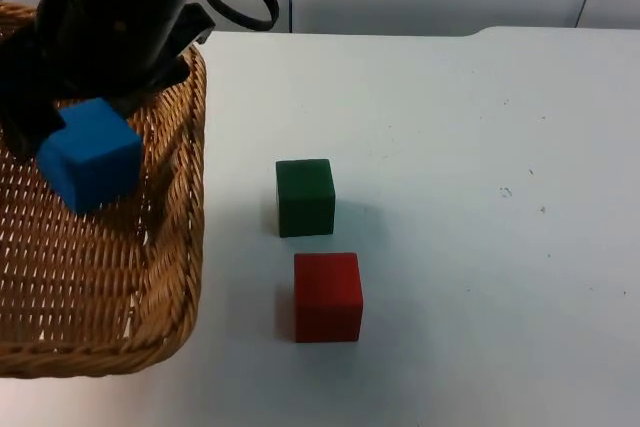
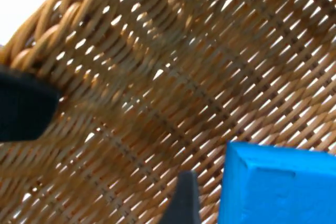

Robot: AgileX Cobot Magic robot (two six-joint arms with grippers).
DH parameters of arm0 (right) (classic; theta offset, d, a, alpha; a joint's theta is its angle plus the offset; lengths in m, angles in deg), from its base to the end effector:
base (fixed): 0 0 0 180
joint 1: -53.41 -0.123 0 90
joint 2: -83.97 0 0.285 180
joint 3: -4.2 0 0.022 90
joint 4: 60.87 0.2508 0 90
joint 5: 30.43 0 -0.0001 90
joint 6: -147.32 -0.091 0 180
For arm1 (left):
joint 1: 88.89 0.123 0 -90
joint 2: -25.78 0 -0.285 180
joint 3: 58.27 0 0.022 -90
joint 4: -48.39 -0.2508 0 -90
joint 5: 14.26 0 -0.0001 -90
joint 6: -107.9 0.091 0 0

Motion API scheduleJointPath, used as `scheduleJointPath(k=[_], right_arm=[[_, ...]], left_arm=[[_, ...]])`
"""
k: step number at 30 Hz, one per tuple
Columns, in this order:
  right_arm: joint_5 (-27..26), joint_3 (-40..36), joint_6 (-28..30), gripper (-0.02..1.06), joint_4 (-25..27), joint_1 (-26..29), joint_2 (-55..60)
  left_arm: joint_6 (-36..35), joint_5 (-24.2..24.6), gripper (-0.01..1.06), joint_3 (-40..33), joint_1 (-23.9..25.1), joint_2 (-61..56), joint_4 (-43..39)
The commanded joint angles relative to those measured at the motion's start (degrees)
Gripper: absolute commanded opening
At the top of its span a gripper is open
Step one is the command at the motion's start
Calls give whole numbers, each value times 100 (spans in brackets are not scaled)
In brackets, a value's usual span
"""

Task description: Pick up the basket with the left hand and place the blue cube into the basket with the right hand.

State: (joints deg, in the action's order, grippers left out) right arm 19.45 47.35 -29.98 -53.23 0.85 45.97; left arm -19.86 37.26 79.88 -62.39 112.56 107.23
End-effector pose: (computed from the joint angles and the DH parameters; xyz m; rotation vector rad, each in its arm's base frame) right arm 0.3106 0.4209 0.2044 -1.1658 2.3920 0.4660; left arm 0.2194 0.0412 0.2040 -0.2854 2.5070 -0.8135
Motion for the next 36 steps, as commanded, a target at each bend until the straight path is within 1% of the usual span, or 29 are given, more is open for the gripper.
scheduleJointPath(k=[1,8,10,11,12,16,17,19,23,26,27,29,31,32,34,36], right_arm=[[75,22,28,74,11,-21,-156],[264,32,79,74,-107,8,-757],[433,32,68,74,-437,17,-1096],[433,32,68,74,-437,17,-1096],[538,32,68,74,-681,17,-1392],[679,32,207,73,-892,17,-2148],[679,32,207,73,-892,17,-2148],[738,32,334,71,-892,17,-2549],[855,32,510,71,-863,-6,-3084],[1072,32,773,71,-606,-6,-3541],[1072,32,773,71,-606,-6,-3541],[1248,32,928,71,-465,-6,-3855],[1421,32,951,71,-443,-6,-4089],[1421,32,951,71,-443,-6,-4089],[1584,32,992,71,-447,-77,-4265],[1572,-156,1097,71,-447,-202,-4498]], left_arm=[[22,197,0,-9,1,-54,222],[32,206,0,-9,-34,-54,222],[48,173,0,-9,-34,-54,222],[48,173,0,-9,-34,-54,222],[48,142,0,-9,-34,-54,222],[132,2,0,-9,-34,-54,222],[132,2,0,-9,-34,-54,222],[132,-78,0,-9,-34,-1,231],[132,-53,0,86,-36,207,272],[132,-103,0,214,-76,414,354],[132,-103,0,214,-76,414,354],[132,-212,0,326,-194,545,354],[132,-338,0,458,-398,737,344],[132,-338,0,458,-398,737,344],[132,-487,0,555,-555,919,377],[132,-550,0,671,-638,1105,389]])
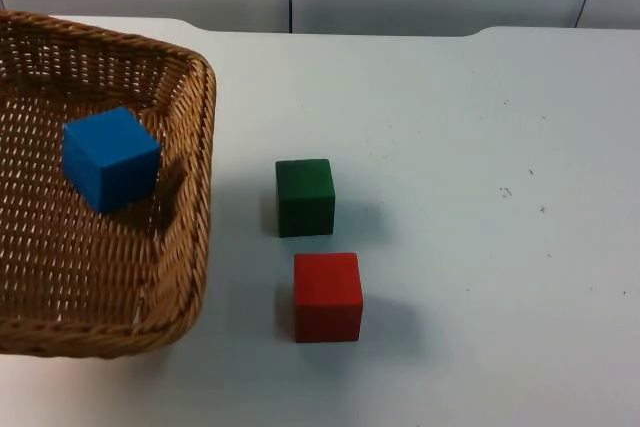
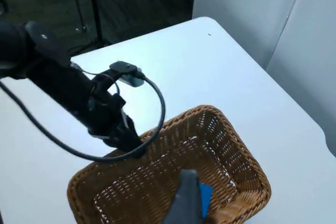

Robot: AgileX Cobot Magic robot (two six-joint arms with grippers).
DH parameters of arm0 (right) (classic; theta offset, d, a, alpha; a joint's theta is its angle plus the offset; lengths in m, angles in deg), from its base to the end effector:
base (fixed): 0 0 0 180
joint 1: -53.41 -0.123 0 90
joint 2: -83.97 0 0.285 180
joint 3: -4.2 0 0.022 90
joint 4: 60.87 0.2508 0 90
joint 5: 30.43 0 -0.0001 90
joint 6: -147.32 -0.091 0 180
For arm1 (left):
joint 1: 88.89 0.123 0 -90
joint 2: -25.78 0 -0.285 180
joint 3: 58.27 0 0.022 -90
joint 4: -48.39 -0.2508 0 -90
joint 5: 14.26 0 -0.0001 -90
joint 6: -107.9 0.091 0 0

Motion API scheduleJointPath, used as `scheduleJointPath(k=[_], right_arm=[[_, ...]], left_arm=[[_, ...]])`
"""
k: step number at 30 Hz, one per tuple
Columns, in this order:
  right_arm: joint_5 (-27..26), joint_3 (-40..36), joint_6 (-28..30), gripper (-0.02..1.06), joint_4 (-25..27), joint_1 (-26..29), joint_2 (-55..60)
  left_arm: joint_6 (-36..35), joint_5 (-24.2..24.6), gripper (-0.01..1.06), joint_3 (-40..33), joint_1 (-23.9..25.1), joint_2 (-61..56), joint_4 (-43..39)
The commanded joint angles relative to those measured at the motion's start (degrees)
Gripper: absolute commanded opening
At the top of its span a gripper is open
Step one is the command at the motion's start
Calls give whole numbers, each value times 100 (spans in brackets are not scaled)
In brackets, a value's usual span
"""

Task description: Pick up the basket with the left hand and place the blue cube into the basket with the right hand.

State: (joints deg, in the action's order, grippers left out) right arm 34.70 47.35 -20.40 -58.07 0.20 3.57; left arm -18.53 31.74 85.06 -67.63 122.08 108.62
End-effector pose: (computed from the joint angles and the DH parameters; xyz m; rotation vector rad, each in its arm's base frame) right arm 0.1895 0.2601 0.5133 -1.1716 1.8133 0.4785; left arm 0.2572 0.0390 0.1846 -0.2506 2.5536 -0.7836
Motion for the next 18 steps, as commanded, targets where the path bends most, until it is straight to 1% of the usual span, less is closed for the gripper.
scheduleJointPath(k=[1,3,5,6,7,8,10,11,12,15,17,18], right_arm=[[46,-156,140,71,36,-137,-259],[-83,-541,138,71,-41,-295,-551],[-279,-1104,122,71,-140,-403,-932],[-279,-1104,122,71,-140,-403,-932],[-404,-1375,111,71,-177,-461,-1103],[-689,-1906,99,71,-163,-487,-1444],[-1132,-2609,11,71,-162,-503,-1886],[-1361,-2990,-30,71,-177,-503,-2130],[-1361,-2990,-30,71,-177,-503,-2130],[-1944,-4035,-57,71,-177,-503,-2804],[-2146,-4521,-186,71,-177,-503,-3138],[-2146,-4521,-186,71,-177,-503,-3138]], left_arm=[[-1,2,0,153,-113,153,250],[-1,-109,0,223,-170,334,262],[-1,-162,0,294,-170,490,262],[-1,-162,0,294,-170,490,262],[22,-194,0,334,-170,574,245],[39,-236,0,375,-170,685,244],[71,-280,0,412,-170,753,234],[115,-387,0,425,-170,787,260],[115,-387,0,425,-170,787,260],[195,-548,0,425,-170,825,274],[195,-639,0,425,-170,837,171],[195,-639,0,425,-170,837,171]])
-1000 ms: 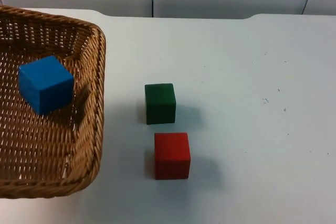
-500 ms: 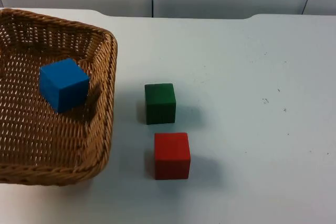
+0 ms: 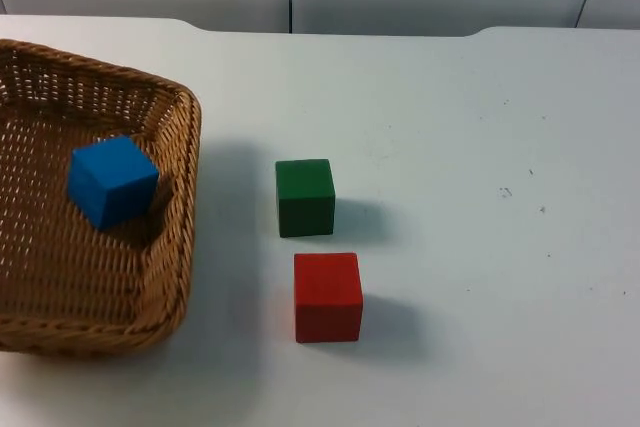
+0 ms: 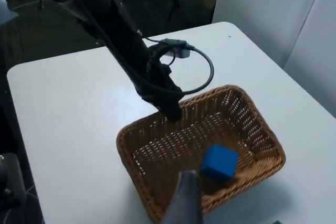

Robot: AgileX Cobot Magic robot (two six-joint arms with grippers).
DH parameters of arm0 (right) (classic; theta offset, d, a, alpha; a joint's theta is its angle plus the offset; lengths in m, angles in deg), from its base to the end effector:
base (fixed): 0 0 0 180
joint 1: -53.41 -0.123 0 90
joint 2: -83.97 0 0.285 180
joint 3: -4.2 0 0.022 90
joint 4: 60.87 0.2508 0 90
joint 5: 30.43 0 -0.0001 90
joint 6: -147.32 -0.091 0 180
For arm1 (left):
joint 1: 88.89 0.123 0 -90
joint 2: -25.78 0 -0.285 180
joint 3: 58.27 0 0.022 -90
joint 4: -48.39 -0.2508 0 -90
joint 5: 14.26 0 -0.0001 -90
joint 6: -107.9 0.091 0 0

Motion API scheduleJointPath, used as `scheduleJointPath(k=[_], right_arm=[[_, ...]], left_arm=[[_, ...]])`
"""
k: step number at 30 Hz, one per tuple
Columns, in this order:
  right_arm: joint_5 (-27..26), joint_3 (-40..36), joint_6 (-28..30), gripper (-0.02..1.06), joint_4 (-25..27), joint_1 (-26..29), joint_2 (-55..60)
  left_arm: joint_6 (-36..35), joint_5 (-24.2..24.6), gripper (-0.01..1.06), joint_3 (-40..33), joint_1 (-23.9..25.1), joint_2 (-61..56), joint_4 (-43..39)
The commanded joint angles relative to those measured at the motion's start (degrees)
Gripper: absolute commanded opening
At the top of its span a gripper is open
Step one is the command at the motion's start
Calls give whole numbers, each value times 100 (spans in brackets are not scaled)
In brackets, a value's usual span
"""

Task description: Pick up the basket with the left hand and place the blue cube into the basket with the right hand.

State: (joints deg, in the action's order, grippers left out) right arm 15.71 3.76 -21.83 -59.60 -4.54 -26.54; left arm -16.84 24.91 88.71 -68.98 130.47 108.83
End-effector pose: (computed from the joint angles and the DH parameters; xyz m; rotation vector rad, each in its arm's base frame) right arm 0.1101 0.1786 0.4566 -1.1642 1.7101 0.5400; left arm 0.2838 0.0496 0.1567 -0.2799 2.5979 -0.6805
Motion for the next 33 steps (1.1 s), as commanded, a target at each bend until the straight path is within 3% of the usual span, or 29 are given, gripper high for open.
scheduleJointPath(k=[1,10,21,24,26,27,31,33], right_arm=[[-345,-535,-196,71,-8,-29,-402],[-553,-2011,-913,71,53,-29,-1961],[-444,-2521,-1260,71,53,-29,-3163],[-283,-2532,-1345,71,42,-29,-3371],[-199,-2532,-1345,71,30,-29,-3409],[-199,-2532,-1345,71,30,-29,-3409],[-47,-2532,-1333,71,7,-29,-3409],[-11,-2532,-1323,71,7,-29,-3409]], left_arm=[[26,-22,0,61,-36,31,89],[286,-332,0,61,-36,415,89],[537,-803,2,61,-36,487,75],[582,-890,17,61,-36,487,41],[623,-959,43,61,-36,487,3],[623,-959,43,61,-36,487,3],[623,-1087,77,61,-36,487,3],[623,-1063,80,61,-36,474,13]])
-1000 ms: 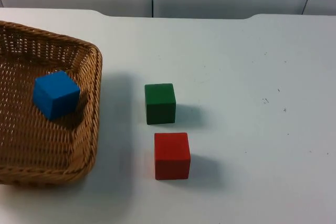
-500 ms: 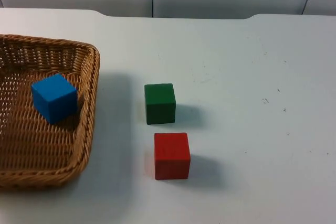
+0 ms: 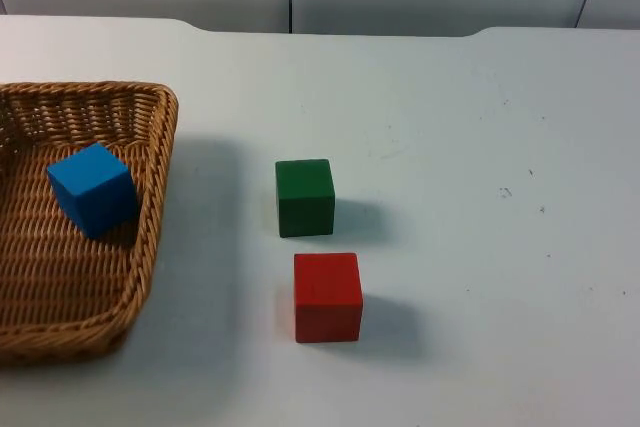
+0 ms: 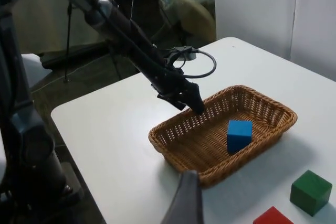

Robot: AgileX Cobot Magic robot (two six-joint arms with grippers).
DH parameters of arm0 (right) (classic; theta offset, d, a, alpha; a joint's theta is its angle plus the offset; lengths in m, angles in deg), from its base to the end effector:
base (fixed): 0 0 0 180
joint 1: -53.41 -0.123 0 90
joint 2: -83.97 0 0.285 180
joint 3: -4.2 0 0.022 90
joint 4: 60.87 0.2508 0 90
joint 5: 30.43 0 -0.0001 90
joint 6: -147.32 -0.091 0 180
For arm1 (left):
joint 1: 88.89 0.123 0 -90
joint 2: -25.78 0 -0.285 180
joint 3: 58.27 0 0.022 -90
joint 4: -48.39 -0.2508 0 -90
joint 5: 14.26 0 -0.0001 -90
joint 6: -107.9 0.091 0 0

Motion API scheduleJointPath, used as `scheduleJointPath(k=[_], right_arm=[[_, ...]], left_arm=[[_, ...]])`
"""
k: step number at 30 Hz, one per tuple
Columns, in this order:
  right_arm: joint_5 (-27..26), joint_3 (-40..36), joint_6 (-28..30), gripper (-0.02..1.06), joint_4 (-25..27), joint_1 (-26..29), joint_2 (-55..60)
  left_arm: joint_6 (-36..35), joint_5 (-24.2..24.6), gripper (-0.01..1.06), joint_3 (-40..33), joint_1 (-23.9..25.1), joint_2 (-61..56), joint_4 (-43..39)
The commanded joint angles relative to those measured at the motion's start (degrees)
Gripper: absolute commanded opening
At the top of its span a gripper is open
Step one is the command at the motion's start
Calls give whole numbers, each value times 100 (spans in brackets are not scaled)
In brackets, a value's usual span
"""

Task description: Pick up the basket with the left hand and place the blue cube into the basket with the right hand.

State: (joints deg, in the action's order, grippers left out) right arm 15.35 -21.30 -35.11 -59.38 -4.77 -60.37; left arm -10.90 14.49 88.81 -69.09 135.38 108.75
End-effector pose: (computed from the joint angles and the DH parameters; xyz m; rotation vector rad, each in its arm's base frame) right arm 0.0326 0.0557 0.4028 -0.9019 1.7141 0.7508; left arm 0.2923 0.0647 0.1294 -0.2456 2.6300 -0.4574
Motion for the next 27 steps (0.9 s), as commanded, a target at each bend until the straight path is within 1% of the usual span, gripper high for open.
scheduleJointPath(k=[1,4,6,9,11,15,16,17,18,20,21,24,25,26,27], right_arm=[[77,-26,66,71,-15,-6,-26],[164,-26,106,71,-24,-6,-35],[164,-26,106,71,-66,-6,-50],[191,-26,106,71,-149,-6,-52],[190,-26,118,71,-149,-6,-52],[190,-26,130,71,-320,-6,-52],[190,-26,130,71,-320,-6,-52],[190,-26,130,71,-428,-6,-52],[190,-26,130,71,-525,-6,-52],[190,-26,130,71,-757,-6,-52],[190,-26,130,71,-757,-6,-52],[178,-26,141,71,-985,-6,-52],[178,-26,153,71,-1023,-6,-52],[178,-26,153,71,-1023,-6,-52],[178,-26,212,71,-1041,-6,-52]], left_arm=[[30,6,82,51,-24,-32,21],[30,118,82,87,-24,-337,-110],[30,118,82,117,-24,-469,-198],[5,93,82,283,-2,-1182,-231],[-11,95,82,316,-2,-1262,-231],[-204,207,82,649,-2,-2281,-231],[-204,207,82,649,-2,-2281,-231],[-308,262,82,752,-2,-2761,-231],[-341,289,82,763,-2,-2859,-231],[-458,354,82,779,-2,-3634,-185],[-458,354,82,779,-2,-3634,-185],[-723,634,82,779,-2,-4415,-228],[-791,816,82,779,-2,-4720,-227],[-791,816,82,779,-2,-4720,-227],[-871,958,82,779,-2,-4927,-247]])
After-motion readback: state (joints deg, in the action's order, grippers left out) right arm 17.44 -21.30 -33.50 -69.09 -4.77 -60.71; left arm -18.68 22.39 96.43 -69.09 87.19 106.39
